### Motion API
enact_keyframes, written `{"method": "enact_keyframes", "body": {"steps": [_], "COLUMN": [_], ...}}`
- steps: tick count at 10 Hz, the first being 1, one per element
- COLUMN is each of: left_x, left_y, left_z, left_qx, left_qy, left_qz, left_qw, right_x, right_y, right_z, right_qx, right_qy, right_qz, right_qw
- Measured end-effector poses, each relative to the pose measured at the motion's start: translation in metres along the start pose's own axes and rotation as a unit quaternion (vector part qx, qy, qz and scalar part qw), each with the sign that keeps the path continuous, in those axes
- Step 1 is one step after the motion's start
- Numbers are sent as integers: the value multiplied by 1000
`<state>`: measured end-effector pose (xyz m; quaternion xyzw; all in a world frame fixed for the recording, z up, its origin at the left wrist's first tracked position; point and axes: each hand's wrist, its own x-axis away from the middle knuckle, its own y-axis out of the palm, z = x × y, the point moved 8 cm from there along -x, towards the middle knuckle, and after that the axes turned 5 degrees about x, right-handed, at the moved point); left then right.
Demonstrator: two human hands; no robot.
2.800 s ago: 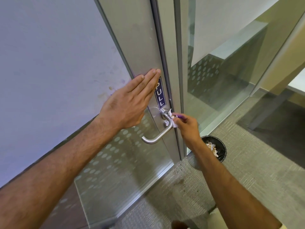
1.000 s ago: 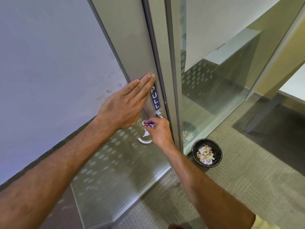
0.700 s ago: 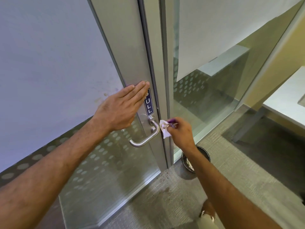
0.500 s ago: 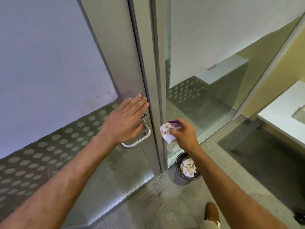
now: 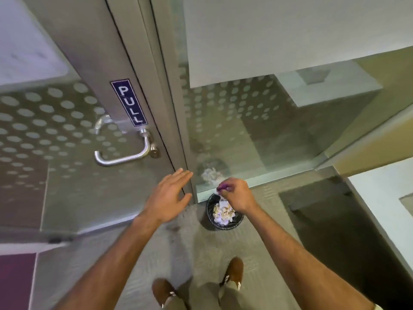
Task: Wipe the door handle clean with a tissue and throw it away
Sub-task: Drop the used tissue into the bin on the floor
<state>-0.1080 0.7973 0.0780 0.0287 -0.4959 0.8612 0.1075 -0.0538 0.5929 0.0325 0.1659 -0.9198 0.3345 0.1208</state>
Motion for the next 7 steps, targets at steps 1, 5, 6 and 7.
{"method": "enact_keyframes", "body": {"steps": [1,5,6,7], "left_x": [-11,-70,-71,-67], "left_y": [69,316,332,314], "left_z": [-26,-122,-136,-130], "left_qx": [40,64,56,50], "left_qy": [-49,-113,-111,-110], "left_qz": [-20,-97,-97,-87], "left_qw": [998,987,987,989], "right_x": [-24,-121,-131,-128], "right_y": [24,141,152,139], "right_z": [56,293,311,298], "right_qx": [66,141,139,130], "right_qy": [6,95,76,61], "right_qz": [-24,-3,-18,-3], "right_qw": [998,985,987,990]}}
